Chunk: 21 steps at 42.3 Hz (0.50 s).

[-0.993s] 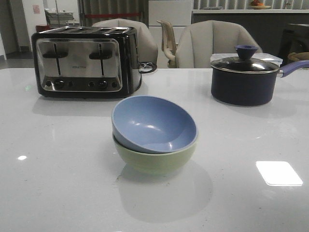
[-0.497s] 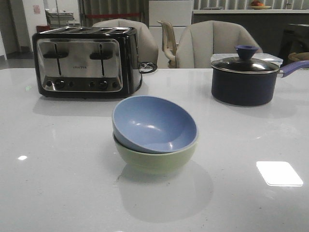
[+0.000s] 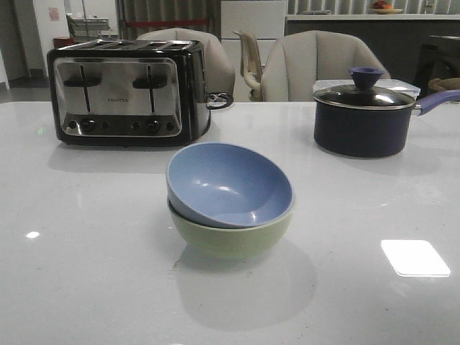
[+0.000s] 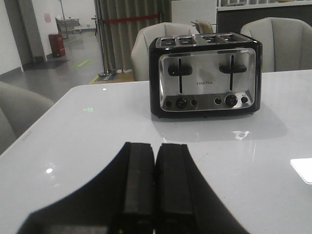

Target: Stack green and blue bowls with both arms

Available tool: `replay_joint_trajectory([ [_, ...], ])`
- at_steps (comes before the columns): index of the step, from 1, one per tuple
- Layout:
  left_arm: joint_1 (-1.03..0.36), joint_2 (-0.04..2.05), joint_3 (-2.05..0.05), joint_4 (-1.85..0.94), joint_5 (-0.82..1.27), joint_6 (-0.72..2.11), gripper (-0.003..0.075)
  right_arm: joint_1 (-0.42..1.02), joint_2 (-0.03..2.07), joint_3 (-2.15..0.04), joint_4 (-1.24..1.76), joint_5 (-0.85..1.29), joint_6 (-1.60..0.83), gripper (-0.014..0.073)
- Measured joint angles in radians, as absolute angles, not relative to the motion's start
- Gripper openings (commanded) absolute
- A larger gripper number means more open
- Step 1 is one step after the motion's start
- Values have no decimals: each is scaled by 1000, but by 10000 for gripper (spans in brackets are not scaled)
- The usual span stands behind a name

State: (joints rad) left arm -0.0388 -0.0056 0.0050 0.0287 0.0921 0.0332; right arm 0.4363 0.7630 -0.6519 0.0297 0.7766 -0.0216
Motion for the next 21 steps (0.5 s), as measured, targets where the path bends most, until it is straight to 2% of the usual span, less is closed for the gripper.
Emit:
replay_joint_trajectory([
  [6,-39,-6,5,-27,85,107,100,436,763,-652,30,777,-22,42],
  [21,-39,-6,5,23,77,43,99,436,763,-652,30,777,-22,42],
])
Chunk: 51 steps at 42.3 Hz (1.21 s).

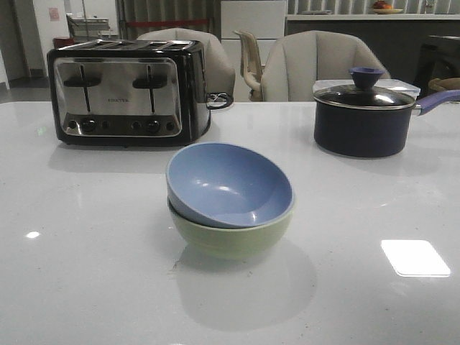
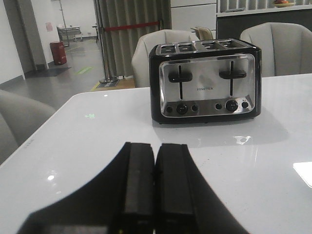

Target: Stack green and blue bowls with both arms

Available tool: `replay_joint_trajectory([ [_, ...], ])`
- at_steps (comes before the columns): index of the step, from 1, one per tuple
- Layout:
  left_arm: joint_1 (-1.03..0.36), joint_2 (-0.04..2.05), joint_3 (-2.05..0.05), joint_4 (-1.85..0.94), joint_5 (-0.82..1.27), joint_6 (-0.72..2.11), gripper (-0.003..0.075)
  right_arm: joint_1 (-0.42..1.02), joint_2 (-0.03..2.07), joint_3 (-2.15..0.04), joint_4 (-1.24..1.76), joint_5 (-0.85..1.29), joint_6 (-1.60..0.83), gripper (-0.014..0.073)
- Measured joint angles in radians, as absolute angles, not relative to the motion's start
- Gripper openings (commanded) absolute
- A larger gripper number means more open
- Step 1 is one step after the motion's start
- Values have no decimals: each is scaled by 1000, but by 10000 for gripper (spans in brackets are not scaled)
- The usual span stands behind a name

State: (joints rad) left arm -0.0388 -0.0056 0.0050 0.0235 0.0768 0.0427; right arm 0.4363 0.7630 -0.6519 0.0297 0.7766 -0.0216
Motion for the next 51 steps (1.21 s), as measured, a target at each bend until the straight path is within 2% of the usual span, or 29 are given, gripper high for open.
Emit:
replay_joint_trajectory([
  [39,-53,-6,5,28,74,37,99,436,761,-652,30,777,-22,42],
  [45,-53,-6,5,28,72,37,99,397,688,-606,30,755,-28,42],
  [51,-53,-6,5,28,72,37,99,278,501,-469,10,565,-29,42],
])
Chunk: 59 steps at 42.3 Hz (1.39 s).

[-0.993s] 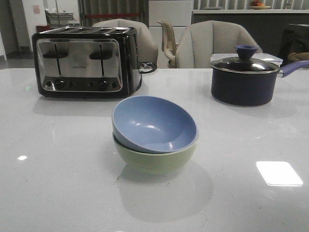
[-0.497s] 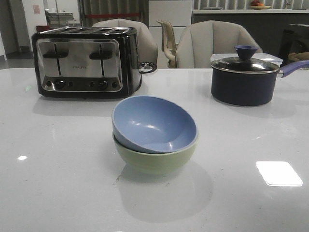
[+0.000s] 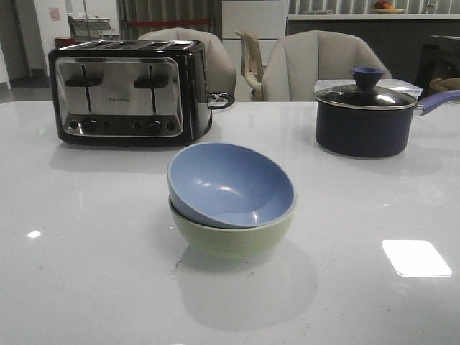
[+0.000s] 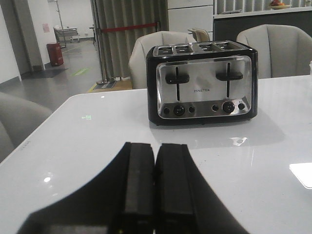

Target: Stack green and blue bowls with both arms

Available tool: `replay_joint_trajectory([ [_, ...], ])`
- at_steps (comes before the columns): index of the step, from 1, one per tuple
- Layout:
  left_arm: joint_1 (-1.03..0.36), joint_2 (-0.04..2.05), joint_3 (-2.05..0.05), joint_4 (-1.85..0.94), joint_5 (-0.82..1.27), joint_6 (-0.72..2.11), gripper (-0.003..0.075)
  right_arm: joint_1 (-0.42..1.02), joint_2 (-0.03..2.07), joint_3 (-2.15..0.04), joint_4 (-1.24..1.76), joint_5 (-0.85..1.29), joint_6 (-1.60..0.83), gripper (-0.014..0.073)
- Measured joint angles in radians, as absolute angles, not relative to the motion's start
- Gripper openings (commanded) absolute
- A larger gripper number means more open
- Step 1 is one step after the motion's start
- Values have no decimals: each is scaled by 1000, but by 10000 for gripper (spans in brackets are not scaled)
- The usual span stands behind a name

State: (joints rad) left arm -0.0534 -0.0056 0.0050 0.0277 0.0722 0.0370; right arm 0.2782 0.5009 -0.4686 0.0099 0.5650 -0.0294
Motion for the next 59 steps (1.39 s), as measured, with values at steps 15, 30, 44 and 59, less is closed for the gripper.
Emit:
replay_joint_trajectory([
  [15,-53,-6,5,28,72,37,99,26,34,-60,0,135,-30,42],
  [30,-53,-6,5,28,72,37,99,-16,-9,29,22,58,-32,42],
  [44,-53,-6,5,28,72,37,99,-16,-9,29,27,43,-32,42],
  [59,-53,-6,5,28,72,37,99,-16,-9,29,29,43,-32,42],
])
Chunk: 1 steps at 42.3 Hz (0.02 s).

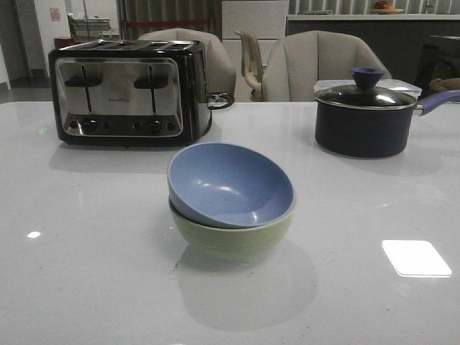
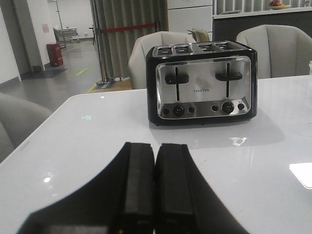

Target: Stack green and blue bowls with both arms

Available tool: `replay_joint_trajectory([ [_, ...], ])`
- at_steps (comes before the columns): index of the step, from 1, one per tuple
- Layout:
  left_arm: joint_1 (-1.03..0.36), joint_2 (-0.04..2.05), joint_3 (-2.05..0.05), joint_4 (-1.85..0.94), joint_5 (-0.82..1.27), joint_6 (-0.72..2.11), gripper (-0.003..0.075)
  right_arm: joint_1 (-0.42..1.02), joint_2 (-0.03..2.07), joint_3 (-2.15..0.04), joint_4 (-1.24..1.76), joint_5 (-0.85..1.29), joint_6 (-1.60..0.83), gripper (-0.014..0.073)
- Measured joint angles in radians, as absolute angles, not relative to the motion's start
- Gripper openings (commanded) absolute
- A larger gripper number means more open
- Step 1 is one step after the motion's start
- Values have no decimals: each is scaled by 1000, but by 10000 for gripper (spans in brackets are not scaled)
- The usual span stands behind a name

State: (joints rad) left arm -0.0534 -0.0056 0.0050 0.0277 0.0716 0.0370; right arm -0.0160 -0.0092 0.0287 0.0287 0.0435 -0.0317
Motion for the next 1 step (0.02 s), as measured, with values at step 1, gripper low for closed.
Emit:
replay_joint_trajectory([
  [1,-53,-6,5,28,72,37,99,-16,-9,29,29,43,-32,42],
])
